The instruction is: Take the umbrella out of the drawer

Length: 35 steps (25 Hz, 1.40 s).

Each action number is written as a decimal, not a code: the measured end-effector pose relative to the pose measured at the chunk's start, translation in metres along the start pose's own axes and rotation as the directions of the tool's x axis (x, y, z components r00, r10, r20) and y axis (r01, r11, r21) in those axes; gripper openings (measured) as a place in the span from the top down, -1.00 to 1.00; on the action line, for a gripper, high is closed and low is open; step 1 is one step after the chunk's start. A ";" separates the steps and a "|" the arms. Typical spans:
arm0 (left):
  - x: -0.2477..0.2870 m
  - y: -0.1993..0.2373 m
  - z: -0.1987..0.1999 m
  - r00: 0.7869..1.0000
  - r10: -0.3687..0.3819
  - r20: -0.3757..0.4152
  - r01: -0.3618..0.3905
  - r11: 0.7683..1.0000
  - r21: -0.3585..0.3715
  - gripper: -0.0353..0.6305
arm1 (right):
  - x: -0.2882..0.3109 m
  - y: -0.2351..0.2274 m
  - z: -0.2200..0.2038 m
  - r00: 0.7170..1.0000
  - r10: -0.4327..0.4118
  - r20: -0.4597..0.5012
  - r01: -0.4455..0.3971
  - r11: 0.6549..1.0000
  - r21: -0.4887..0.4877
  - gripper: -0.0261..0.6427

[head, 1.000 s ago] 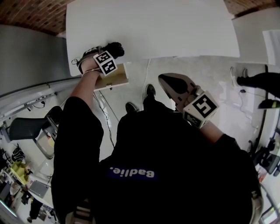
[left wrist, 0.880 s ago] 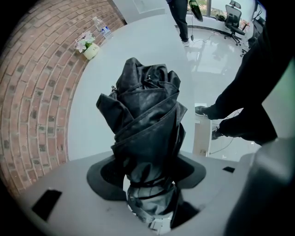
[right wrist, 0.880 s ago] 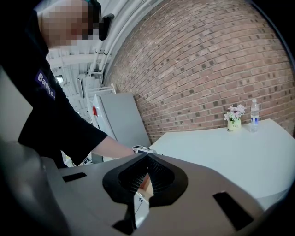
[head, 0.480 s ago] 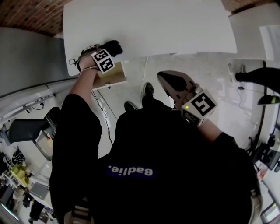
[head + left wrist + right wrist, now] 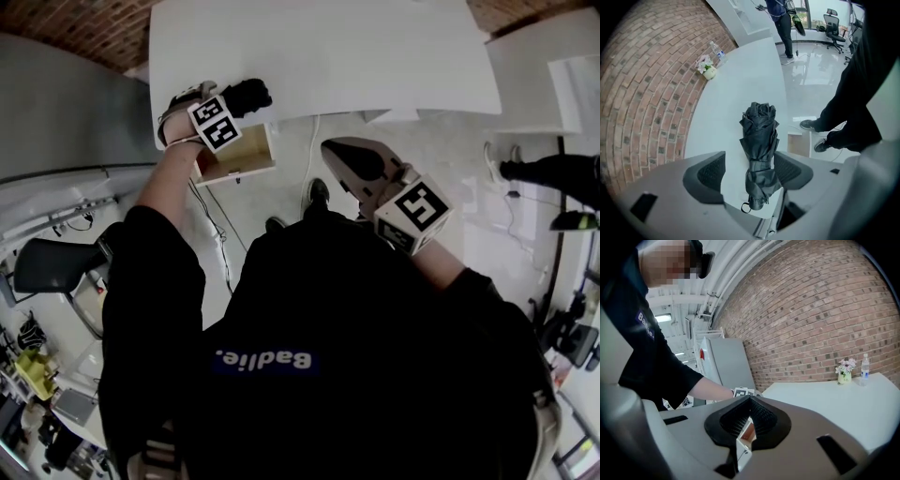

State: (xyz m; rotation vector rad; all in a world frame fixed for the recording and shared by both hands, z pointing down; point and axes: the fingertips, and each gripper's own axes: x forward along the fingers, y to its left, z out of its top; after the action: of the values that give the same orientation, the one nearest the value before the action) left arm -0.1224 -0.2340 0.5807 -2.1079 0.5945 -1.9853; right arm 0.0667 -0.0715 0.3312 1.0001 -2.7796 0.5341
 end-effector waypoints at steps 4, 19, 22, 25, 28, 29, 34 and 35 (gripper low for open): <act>-0.037 0.008 -0.005 0.997 0.046 0.061 -0.042 0.997 -0.063 -0.05 | 0.010 0.017 0.009 0.999 0.023 0.024 -0.023 1.000 -0.012 0.84; -0.193 -0.044 -0.002 0.858 0.195 0.475 0.100 0.844 -0.528 0.45 | 0.024 0.089 0.011 0.995 0.094 0.044 -0.090 0.993 -0.070 0.84; -0.222 -0.055 -0.003 0.811 0.238 0.534 0.140 0.808 -0.573 0.56 | 0.026 0.098 0.009 0.995 0.094 0.040 -0.091 0.994 -0.065 0.84; -0.246 -0.064 -0.002 0.771 0.271 0.576 0.171 0.784 -0.597 0.65 | 0.029 0.104 0.008 0.994 0.102 0.043 -0.099 0.993 -0.072 0.84; -0.267 -0.073 0.003 0.726 0.288 0.624 0.223 0.760 -0.610 0.72 | 0.033 0.109 0.008 0.993 0.109 0.043 -0.105 0.991 -0.078 0.84; -0.275 -0.075 0.005 0.707 0.295 0.643 0.250 0.746 -0.618 0.74 | 0.034 0.110 0.008 0.993 0.110 0.043 -0.106 0.991 -0.080 0.84; -0.307 -0.085 0.012 0.621 0.346 0.703 0.335 0.694 -0.638 0.83 | 0.037 0.116 0.008 0.994 0.109 0.032 -0.105 0.990 -0.095 0.84; -0.311 -0.088 0.013 0.611 0.353 0.708 0.343 0.689 -0.639 0.84 | 0.038 0.117 0.007 0.994 0.109 0.030 -0.105 0.990 -0.098 0.84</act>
State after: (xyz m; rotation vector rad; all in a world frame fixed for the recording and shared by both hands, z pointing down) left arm -0.1031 -0.0292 0.3305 -3.0661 1.3121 -0.4987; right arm -0.0368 -0.0130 0.3008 0.8528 -2.8723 0.3951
